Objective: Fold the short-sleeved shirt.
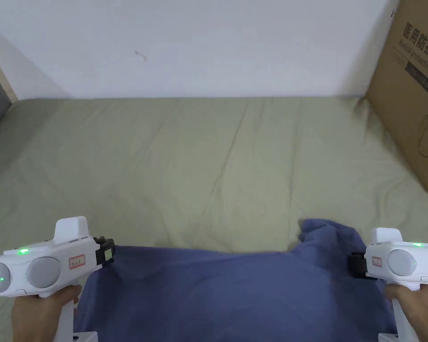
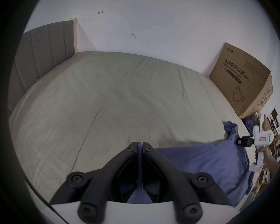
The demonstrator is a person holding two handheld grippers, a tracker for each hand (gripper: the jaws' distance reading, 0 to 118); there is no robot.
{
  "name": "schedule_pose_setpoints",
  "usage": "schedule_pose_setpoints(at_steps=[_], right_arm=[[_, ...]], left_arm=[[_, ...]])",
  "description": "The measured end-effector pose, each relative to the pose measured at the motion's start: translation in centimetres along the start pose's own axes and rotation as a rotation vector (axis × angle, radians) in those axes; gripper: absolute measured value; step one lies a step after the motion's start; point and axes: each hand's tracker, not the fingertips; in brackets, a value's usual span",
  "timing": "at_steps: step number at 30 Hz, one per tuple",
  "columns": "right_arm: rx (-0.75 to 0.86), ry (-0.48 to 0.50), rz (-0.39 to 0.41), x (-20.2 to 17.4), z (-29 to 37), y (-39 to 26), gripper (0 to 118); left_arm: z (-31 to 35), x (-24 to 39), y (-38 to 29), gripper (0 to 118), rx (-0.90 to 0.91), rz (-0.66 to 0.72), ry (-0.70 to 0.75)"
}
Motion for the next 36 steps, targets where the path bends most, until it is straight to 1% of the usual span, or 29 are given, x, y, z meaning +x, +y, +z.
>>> schedule_pose_setpoints(at_steps=[1, 2, 3, 5, 6, 10, 13, 15, 16, 19, 23, 26, 28, 32, 36], right_arm=[[0.009, 0.018, -0.009, -0.1, 0.5, 0.0, 15], [0.019, 0.040, 0.010, -0.2, 0.9, 0.0, 4], [0.030, 0.077, 0.010, -0.6, 1.6, 0.0, 2], [0.076, 0.049, 0.054, -0.7, 3.5, -0.2, 2], [0.105, 0.045, 0.061, -0.8, 4.7, -0.3, 2], [0.208, 0.112, 0.039, -0.1, 11.2, -1.3, 2], [0.288, 0.142, 0.032, 0.6, 16.5, -3.1, 2], [0.321, 0.164, 0.016, 1.1, 19.5, -4.7, 2], [0.330, 0.178, 0.013, 2.0, 20.3, -5.5, 2], [0.356, 0.205, -0.001, 2.6, 23.4, -8.6, 2], [0.354, 0.238, -0.020, 3.5, 25.2, -13.2, 2], [0.333, 0.241, -0.035, 3.6, 25.2, -16.7, 2], [0.304, 0.230, -0.050, 3.4, 24.7, -19.1, 2], [0.221, 0.209, -0.111, 3.2, 22.6, -23.1, 2], [0.148, 0.165, -0.165, 3.1, 20.2, -25.7, 2]], left_arm=[[0.2, 0.0, -0.1, 2, 0.001, -0.002, 0.002], [0.1, 0.0, -0.1, 2, 0.001, -0.003, 0.003], [0.2, 0.0, -0.2, 2, -0.001, -0.002, 0.005], [0.8, 0.1, -0.4, 2, 0.003, 0.002, 0.009], [1.0, 0.0, -0.6, 2, 0.006, 0.009, 0.007], [3.2, 0.2, -1.3, 2, 0.017, 0.020, 0.014], [5.4, 0.0, -2.1, 2, 0.031, 0.023, 0.025], [7.3, 0.1, -2.8, 2, 0.038, 0.029, 0.028], [8.2, 0.0, -3.2, 2, 0.045, 0.031, 0.033], [10.0, -1.0, -4.8, 2, 0.049, 0.035, 0.039], [12.8, -1.9, -7.9, 2, 0.044, 0.041, 0.040], [14.1, -2.2, -10.6, 2, 0.024, 0.046, 0.039], [14.7, -2.3, -12.9, 2, -0.002, 0.044, 0.039], [14.5, -2.9, -17.0, 2, -0.057, 0.055, 0.057], [13.9, -3.4, -19.9, 2, -0.095, 0.055, 0.068]])
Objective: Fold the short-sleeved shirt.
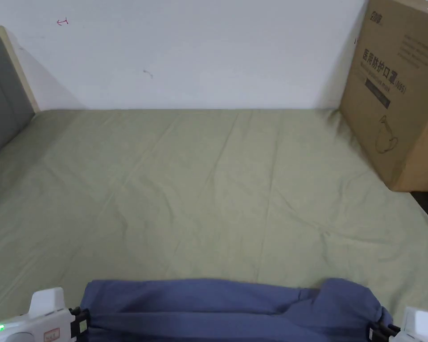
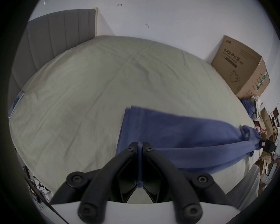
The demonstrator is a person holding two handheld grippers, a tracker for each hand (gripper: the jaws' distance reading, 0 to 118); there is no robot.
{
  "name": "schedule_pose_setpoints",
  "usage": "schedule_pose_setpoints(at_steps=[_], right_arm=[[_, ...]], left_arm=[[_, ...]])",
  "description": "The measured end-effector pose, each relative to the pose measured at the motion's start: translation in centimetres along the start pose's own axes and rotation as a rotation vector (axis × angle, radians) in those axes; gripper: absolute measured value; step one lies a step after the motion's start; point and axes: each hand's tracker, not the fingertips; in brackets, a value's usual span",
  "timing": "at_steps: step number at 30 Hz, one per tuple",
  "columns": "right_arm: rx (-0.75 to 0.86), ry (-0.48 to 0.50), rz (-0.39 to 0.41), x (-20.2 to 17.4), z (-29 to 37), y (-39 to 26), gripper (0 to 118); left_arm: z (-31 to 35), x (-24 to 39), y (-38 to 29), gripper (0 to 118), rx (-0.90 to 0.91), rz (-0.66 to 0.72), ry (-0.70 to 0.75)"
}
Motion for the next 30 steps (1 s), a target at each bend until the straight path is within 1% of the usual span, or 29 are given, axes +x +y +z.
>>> schedule_pose_setpoints(at_steps=[1, 5, 6, 7, 8, 9, 10, 11, 12, 13, 18, 22, 26, 30], right_arm=[[-0.024, -0.019, -0.015, 0.2, -0.5, -0.5, 2], [-0.048, -0.053, -0.005, -0.2, -1.6, -1.5, 2], [-0.051, -0.060, -0.006, -0.3, -1.6, -1.5, 2], [-0.049, -0.062, -0.010, -0.4, -1.4, -1.5, 3], [-0.045, -0.062, -0.013, -0.8, -0.9, -1.4, 6], [-0.040, -0.063, -0.015, -1.1, -0.4, -1.1, 15], [-0.030, -0.079, -0.006, -1.5, 0.3, -0.6, 33], [-0.002, -0.102, 0.019, -1.9, 1.1, -0.1, 59], [0.029, -0.111, 0.047, -2.4, 2.1, 0.4, 71], [0.077, -0.104, 0.067, -2.9, 3.1, 1.2, 75], [0.290, -0.064, 0.133, -5.9, 7.9, 5.9, 75], [0.441, -0.048, 0.186, -8.6, 10.5, 9.0, 75], [0.543, -0.043, 0.212, -11.0, 11.7, 10.9, 75], [0.604, -0.065, 0.234, -13.0, 12.1, 11.5, 75]], left_arm=[[-0.3, -0.1, -0.5, 2, -0.010, -0.004, 0.003], [-1.1, -0.1, -1.8, 3, -0.044, -0.012, 0.014], [-1.0, 0.1, -2.0, 6, -0.044, -0.009, 0.011], [-0.9, 0.1, -2.0, 13, -0.041, -0.006, 0.008], [-0.7, 0.2, -1.9, 23, -0.038, -0.003, 0.009], [-0.3, 0.3, -1.7, 38, -0.034, -0.001, 0.006], [0.4, 0.6, -1.5, 59, -0.029, -0.001, 0.002], [1.0, 0.9, -1.2, 83, -0.021, -0.003, 0.003], [1.6, 1.2, -0.8, 95, -0.002, -0.009, 0.006], [2.4, 1.5, -0.3, 99, 0.038, -0.017, 0.009], [7.1, 3.9, 3.2, 99, 0.227, -0.063, -0.019], [10.5, 6.6, 5.6, 99, 0.402, -0.106, -0.020], [12.8, 9.0, 7.2, 99, 0.558, -0.151, -0.016], [13.3, 11.0, 7.9, 97, 0.654, -0.186, 0.036]])
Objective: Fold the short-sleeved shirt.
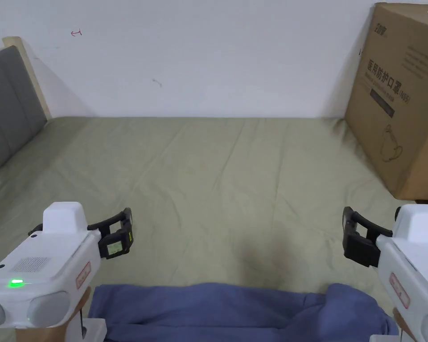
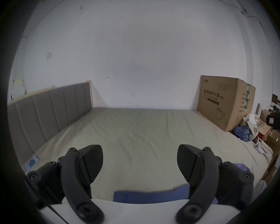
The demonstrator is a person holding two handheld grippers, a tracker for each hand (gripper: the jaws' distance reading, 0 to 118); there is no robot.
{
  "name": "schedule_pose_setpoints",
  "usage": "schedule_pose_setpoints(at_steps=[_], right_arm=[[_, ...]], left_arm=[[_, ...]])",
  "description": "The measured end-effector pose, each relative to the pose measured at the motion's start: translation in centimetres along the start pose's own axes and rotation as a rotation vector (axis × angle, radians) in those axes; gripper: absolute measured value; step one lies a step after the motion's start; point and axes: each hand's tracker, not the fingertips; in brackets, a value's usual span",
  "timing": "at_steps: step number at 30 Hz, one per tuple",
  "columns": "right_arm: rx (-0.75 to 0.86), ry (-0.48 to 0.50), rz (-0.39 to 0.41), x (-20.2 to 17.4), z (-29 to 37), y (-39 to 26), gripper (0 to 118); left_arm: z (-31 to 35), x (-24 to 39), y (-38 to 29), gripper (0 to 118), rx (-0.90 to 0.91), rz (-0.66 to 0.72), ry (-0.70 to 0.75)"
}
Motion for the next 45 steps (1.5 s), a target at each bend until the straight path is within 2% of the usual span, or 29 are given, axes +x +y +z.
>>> schedule_pose_setpoints(at_steps=[3, 4, 5, 6, 7, 8, 9, 11, 18, 22, 28, 35, 37, 39, 40, 41, 42, 43, 45], right_arm=[[0.027, -0.011, 0.013, -1.0, 0.0, 0.3, 73], [0.036, -0.012, 0.015, -1.2, 0.1, 0.3, 71], [0.038, -0.016, 0.013, -1.5, 0.2, 0.4, 65], [0.041, -0.018, 0.014, -1.6, 0.1, 0.5, 55], [0.045, -0.018, 0.015, -1.7, 0.2, 0.5, 40], [0.048, -0.019, 0.014, -1.9, 0.2, 0.4, 16], [0.050, -0.024, 0.019, -2.0, 0.2, 0.4, 3], [0.049, -0.015, 0.022, -2.1, 0.1, 0.4, 2], [0.050, -0.008, 0.020, -2.3, 0.0, 0.5, 2], [0.040, -0.006, 0.019, -2.4, -0.3, 0.4, 2], [0.014, 0.003, 0.032, -2.9, -1.0, 0.1, 2], [-0.027, 0.006, 0.034, -4.0, -2.3, -0.6, 2], [-0.038, 0.009, 0.037, -4.4, -2.7, -0.8, 2], [-0.050, 0.013, 0.046, -4.8, -3.0, -1.0, 2], [-0.055, 0.017, 0.052, -5.0, -3.2, -1.1, 2], [-0.060, 0.019, 0.056, -5.2, -3.4, -1.1, 2], [-0.067, 0.022, 0.057, -5.4, -3.5, -1.2, 2], [-0.073, 0.023, 0.058, -5.5, -3.7, -1.4, 2], [-0.082, 0.024, 0.054, -5.7, -4.0, -1.5, 2]], left_arm=[[0.1, 0.9, 0.1, 90, 0.036, 0.001, 0.010], [0.1, 1.1, 0.1, 84, 0.046, -0.003, 0.009], [0.4, 1.3, 0.1, 70, 0.065, -0.013, -0.002], [0.5, 1.4, 0.0, 55, 0.074, -0.017, -0.008], [0.6, 1.7, -0.1, 38, 0.080, -0.024, -0.004], [0.4, 1.6, -0.3, 16, 0.081, -0.025, -0.005], [0.5, 1.5, -0.3, 4, 0.083, -0.023, -0.018], [0.8, 1.3, -0.3, 0, 0.090, 0.016, -0.049], [0.0, 0.4, 0.0, 0, 0.015, 0.036, -0.076], [-2.0, -2.6, -0.9, 0, -0.179, 0.149, -0.175], [-5.6, -9.7, -5.5, 0, -0.490, 0.424, -0.356], [-7.4, -15.2, -10.8, 1, -0.639, 0.485, -0.375], [-7.9, -16.2, -12.1, 6, -0.695, 0.516, -0.377], [-8.5, -17.0, -13.3, 23, -0.738, 0.535, -0.379], [-8.8, -17.3, -14.0, 37, -0.754, 0.535, -0.380], [-9.0, -17.4, -14.4, 57, -0.770, 0.532, -0.369], [-9.3, -17.4, -14.8, 70, -0.785, 0.517, -0.358], [-9.5, -17.4, -15.2, 77, -0.790, 0.497, -0.352], [-9.7, -17.3, -15.9, 81, -0.787, 0.473, -0.347]])
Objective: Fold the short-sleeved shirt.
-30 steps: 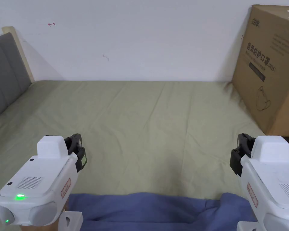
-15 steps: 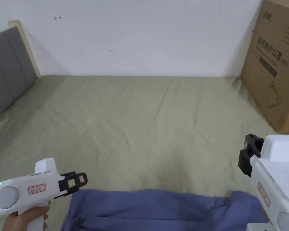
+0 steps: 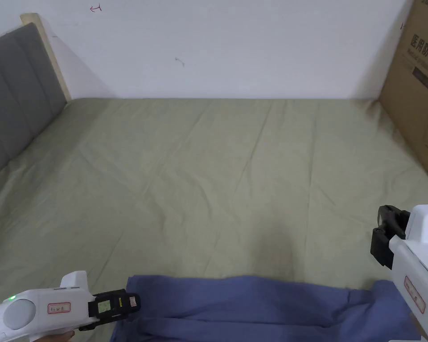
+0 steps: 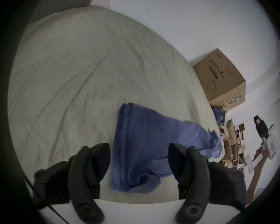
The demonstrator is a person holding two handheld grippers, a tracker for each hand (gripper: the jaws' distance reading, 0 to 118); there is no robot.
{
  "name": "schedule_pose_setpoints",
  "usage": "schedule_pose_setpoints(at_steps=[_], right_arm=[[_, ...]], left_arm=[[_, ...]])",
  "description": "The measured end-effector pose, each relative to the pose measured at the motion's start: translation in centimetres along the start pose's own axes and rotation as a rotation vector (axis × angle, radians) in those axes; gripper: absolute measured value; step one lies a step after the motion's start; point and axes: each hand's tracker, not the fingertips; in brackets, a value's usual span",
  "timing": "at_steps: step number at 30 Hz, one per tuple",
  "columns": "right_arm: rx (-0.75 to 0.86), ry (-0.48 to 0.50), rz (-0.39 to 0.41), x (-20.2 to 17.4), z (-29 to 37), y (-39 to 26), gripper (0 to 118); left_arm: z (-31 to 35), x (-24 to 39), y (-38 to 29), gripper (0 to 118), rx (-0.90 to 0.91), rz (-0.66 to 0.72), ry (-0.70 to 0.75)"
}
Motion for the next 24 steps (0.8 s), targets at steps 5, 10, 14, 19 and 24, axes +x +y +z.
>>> schedule_pose_setpoints(at_steps=[5, 10, 14, 19, 24], right_arm=[[-0.015, 0.000, 0.005, -0.2, -0.5, -0.2, 2], [-0.026, -0.007, 0.012, 0.2, -0.5, -0.3, 2], [-0.028, -0.017, 0.007, 0.8, -0.3, -0.3, 2], [-0.028, -0.021, -0.001, 1.4, 0.1, -0.2, 2], [-0.010, -0.019, -0.005, 1.9, 0.5, 0.3, 2]], left_arm=[[-2.0, -1.2, 0.4, 70, -0.024, 0.042, -0.020], [-3.5, -0.8, 0.3, 44, -0.030, 0.031, -0.002], [-3.8, -0.1, 0.1, 20, -0.024, 0.008, 0.012], [-3.1, 2.5, -0.4, 7, 0.011, -0.097, 0.079], [0.7, 2.8, 0.6, 6, 0.067, -0.060, 0.062]])
